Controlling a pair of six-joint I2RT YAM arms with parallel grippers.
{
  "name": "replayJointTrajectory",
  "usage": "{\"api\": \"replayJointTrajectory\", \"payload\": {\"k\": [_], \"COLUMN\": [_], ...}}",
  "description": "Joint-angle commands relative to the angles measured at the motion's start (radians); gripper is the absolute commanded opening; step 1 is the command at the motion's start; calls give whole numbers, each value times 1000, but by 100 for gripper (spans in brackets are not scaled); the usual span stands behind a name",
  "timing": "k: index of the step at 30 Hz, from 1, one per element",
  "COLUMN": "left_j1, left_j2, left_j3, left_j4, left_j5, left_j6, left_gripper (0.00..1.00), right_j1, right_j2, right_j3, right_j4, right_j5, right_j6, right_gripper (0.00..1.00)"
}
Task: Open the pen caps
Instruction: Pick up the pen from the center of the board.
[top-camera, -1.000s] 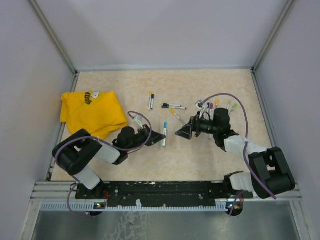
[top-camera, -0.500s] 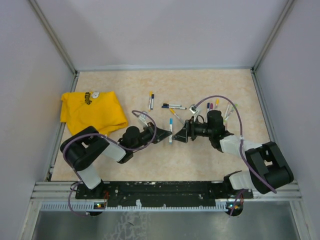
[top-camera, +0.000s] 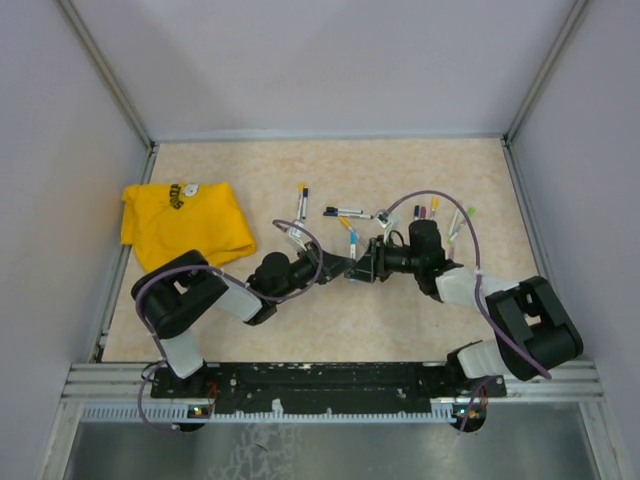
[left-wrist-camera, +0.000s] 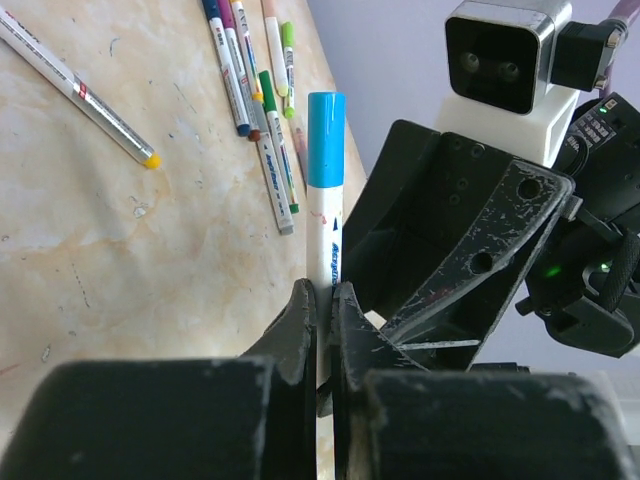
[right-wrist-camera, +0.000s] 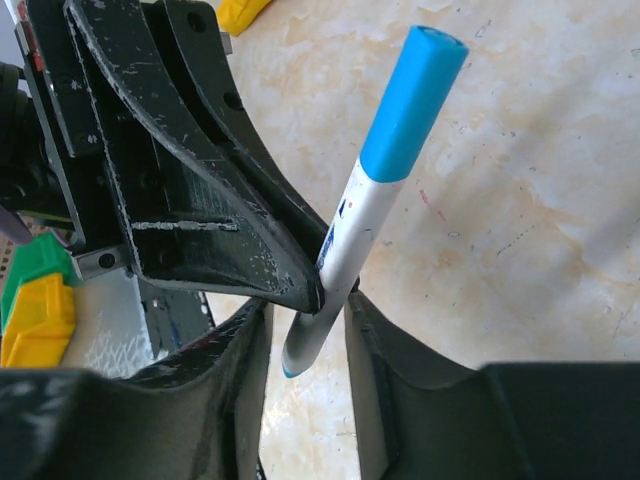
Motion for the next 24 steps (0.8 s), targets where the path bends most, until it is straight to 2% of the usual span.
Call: {"api": "replayJointTrajectory", "payload": {"k": [1,5,8,19,24], "left_j1": [-14,-17,-17,-4,27], "left_j2": [21,13,-13,-191,-309], "left_j3": [30,29,11,-95,-139], "left_j4": [58,63,63,21,-46], "left_j5": [-17,-15,-29,-35,22], "left_j6": [-5,4,24,200,310], "left_gripper": [0,1,14,58,73], "right_j1": [9,9,9,-5,-27], "right_j2": [0,-2,-9,-35,-24], "right_j3": [44,52,63,117,193], "right_j4": [37,25,5,-95,-273], "right_j5": [7,7,2,-84,-188], "right_j6": [17,15,6,-98,-292], "right_gripper": [31,12,0,0,0]}}
